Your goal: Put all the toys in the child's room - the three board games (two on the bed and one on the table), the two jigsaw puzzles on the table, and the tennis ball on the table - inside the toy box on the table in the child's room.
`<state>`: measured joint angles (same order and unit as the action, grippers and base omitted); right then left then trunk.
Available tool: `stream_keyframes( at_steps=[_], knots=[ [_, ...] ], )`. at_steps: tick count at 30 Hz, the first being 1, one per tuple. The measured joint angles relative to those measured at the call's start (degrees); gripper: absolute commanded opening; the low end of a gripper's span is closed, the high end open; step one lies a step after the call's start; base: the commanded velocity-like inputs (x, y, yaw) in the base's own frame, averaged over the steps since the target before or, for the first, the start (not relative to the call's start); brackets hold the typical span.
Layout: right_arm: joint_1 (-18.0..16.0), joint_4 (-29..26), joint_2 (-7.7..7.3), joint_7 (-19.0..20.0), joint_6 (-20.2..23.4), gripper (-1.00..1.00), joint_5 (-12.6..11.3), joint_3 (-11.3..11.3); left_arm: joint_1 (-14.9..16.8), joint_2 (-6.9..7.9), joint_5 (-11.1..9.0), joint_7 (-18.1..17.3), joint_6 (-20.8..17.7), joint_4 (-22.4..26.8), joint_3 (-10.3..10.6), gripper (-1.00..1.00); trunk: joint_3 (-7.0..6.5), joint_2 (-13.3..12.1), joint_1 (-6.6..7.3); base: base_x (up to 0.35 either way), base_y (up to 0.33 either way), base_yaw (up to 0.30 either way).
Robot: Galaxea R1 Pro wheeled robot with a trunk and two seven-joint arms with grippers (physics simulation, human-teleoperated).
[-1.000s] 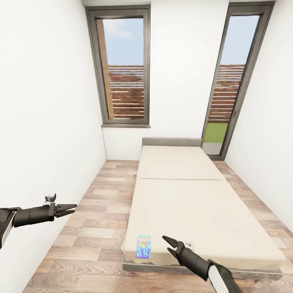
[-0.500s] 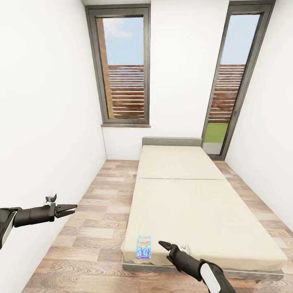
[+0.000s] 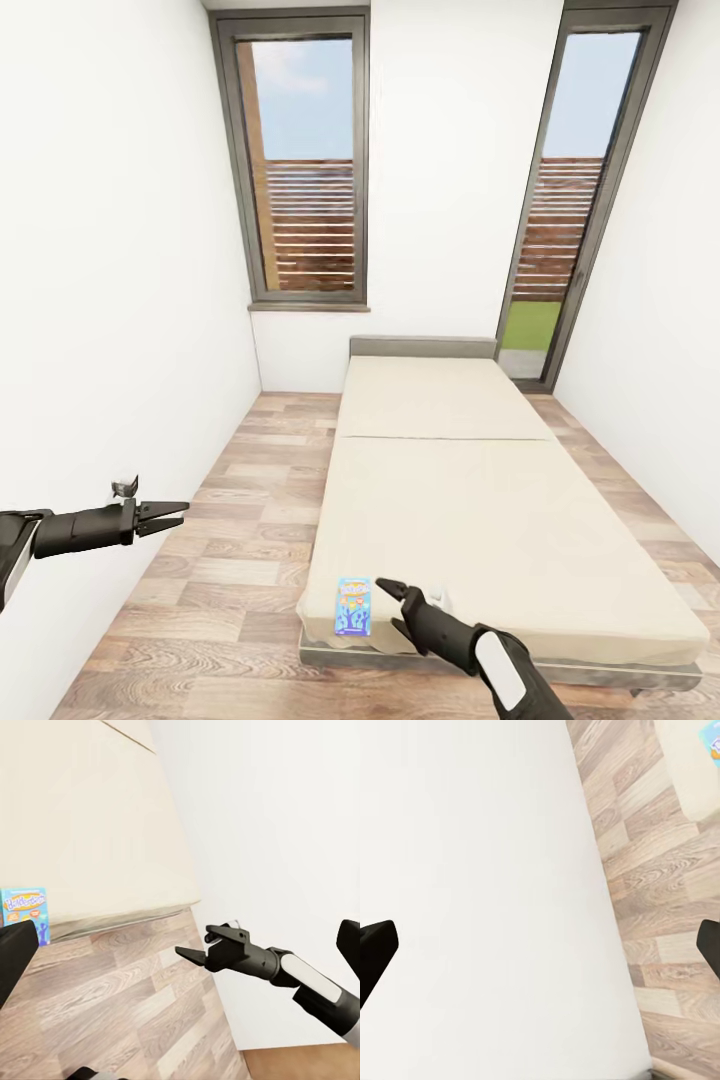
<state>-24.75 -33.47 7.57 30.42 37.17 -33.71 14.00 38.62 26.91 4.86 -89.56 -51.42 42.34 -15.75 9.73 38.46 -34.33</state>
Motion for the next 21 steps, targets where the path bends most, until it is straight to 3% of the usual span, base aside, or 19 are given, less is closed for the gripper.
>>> stream_keyframes(
  at_steps=[13, 21],
  knots=[
    [-0.1, 0.0, -0.18, 0.2, 0.3, 1.00, -1.2, 0.7, 0.0, 0.01, -0.1, 0.0, -0.1, 0.0, 0.0, 1.00, 2.34, 5.2, -2.86, 0.000, 0.000, 0.000],
    [-0.1, 0.0, -0.56, 0.2, 0.5, 1.00, -3.5, 2.2, 0.1, 0.01, -0.2, 0.0, 0.1, -0.1, 0.0, 1.00, 3.78, 8.4, -4.62, 0.000, 0.000, 0.000]
  ],
)
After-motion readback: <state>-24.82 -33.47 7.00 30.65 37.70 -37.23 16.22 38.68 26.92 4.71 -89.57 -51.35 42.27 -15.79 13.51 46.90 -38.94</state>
